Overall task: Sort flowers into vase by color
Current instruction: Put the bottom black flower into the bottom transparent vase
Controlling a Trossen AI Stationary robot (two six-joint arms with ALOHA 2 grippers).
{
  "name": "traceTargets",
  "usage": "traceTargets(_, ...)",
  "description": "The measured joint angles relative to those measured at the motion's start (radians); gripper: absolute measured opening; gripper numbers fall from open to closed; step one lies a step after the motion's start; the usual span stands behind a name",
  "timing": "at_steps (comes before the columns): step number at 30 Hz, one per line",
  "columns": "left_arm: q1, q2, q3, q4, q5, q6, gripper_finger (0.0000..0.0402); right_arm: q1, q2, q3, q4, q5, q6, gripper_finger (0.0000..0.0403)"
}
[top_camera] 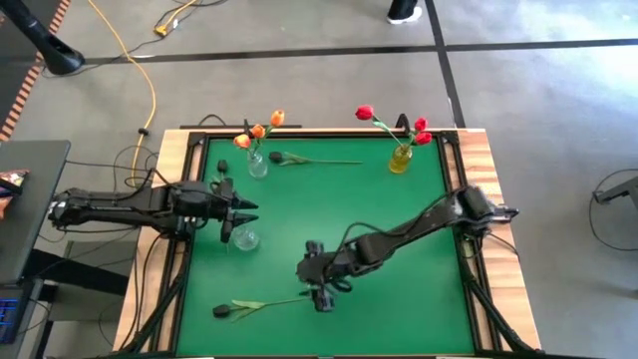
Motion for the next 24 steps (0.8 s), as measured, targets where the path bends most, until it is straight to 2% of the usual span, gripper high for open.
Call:
traceTargets(3, -0.003, 0.0, 0.0, 0.03, 0.023, -0.002, 0.0157, 0.02, 0.068, 0.034, 0.067, -0.002, -0.057, 0.0295)
traceTargets(7, -0.004, 0.0, 0.005, 0.041, 0.073, -0.004, 0.0157, 0.038, 0.162, 0.107, 0.077, -0.002, -0.046, 0.0295)
traceTargets(14, -0.004, 0.001, 0.015, 0.035, 0.053, 0.004, 0.0157, 0.038, 0.247, 0.179, 0.089, -0.026, -0.035, 0.0295)
traceTargets(19, -0.003, 0.002, 0.015, 0.009, 0.026, 0.004, 0.0157, 0.039, 0.327, 0.184, 0.182, -0.019, -0.035, 0.0295)
traceTargets(22, -0.003, 0.002, 0.015, -0.019, 0.022, 0.004, 0.0157, 0.039, 0.374, 0.195, 0.24, 0.022, -0.035, 0.0295)
traceTargets(24, -0.003, 0.002, 0.015, -0.043, 0.022, 0.004, 0.0157, 0.045, 0.41, 0.219, 0.247, 0.088, -0.037, 0.0295)
